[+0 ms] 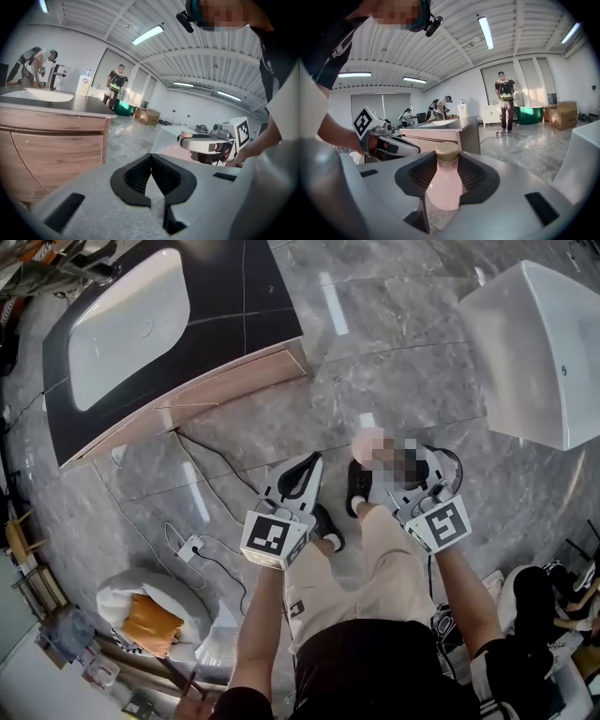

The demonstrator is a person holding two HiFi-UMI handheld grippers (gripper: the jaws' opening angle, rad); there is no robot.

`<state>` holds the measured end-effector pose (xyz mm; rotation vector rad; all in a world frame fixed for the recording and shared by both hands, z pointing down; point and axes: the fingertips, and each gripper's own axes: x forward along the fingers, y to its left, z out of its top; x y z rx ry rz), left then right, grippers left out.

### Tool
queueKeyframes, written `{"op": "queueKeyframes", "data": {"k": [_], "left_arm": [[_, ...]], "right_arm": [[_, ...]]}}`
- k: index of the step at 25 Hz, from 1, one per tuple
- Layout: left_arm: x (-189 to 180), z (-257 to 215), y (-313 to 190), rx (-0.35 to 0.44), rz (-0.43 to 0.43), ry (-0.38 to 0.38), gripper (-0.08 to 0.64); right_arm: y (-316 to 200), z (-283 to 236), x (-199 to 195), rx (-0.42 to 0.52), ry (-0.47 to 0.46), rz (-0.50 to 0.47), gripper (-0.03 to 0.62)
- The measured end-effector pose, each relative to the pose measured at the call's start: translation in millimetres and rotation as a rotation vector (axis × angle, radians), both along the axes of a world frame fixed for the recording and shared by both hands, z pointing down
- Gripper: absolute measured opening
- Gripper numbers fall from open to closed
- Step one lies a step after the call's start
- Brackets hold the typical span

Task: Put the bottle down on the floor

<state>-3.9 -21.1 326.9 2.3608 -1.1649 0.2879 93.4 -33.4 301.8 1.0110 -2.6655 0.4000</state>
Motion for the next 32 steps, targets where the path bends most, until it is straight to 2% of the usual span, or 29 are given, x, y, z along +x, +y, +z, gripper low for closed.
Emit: {"op": "queueKeyframes", "data": {"k": [10, 17, 25, 32], "left_arm": [[-12.9, 171.1, -1.0, 0.011, 0.040, -0.018, 0.020], [-19.5, 266.4, -6.4, 0.035, 0.041, -0.027, 0.020], [-26.0, 350.4, -22.1, 0.039, 0.042, 0.007, 0.020], [-25.5, 395.4, -49.5, 0.095, 0.069, 0.005, 0.020]], "right_arm": [[-9.8, 170.1, -10.0, 0.026, 0.013, -0.042, 0.138], [-17.3, 269.1, -11.5, 0.025, 0.024, -0.050, 0.138], [-26.8, 355.9, -11.6, 0.047, 0.029, -0.069, 0.138], [-42.6, 413.6, -14.3, 0.061, 0.029, -0.071, 0.138]]}}
